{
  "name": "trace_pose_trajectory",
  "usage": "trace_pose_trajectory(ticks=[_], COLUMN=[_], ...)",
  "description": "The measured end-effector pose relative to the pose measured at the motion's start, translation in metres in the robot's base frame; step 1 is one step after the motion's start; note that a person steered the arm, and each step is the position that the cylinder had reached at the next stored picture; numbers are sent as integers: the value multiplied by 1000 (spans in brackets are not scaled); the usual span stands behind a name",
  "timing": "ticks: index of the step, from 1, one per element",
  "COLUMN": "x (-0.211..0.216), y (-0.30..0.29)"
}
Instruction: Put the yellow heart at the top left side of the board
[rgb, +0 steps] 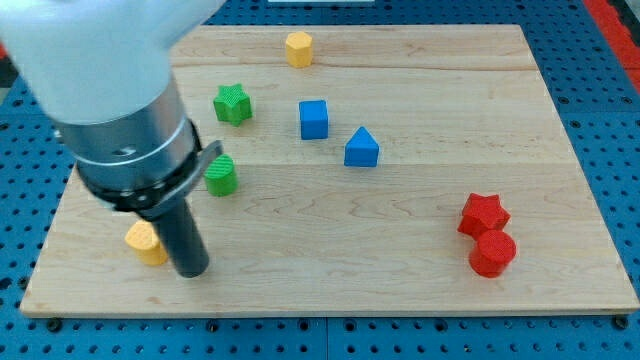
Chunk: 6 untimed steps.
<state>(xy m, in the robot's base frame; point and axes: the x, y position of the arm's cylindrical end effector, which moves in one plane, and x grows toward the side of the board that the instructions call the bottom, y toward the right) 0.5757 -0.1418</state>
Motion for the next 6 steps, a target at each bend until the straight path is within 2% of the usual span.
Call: trace_pose_trajectory(ticks=[2,3,4,5,6], x=[-45,-76,-113,-182,-226], y=[-95,-99,-75,-75,-75])
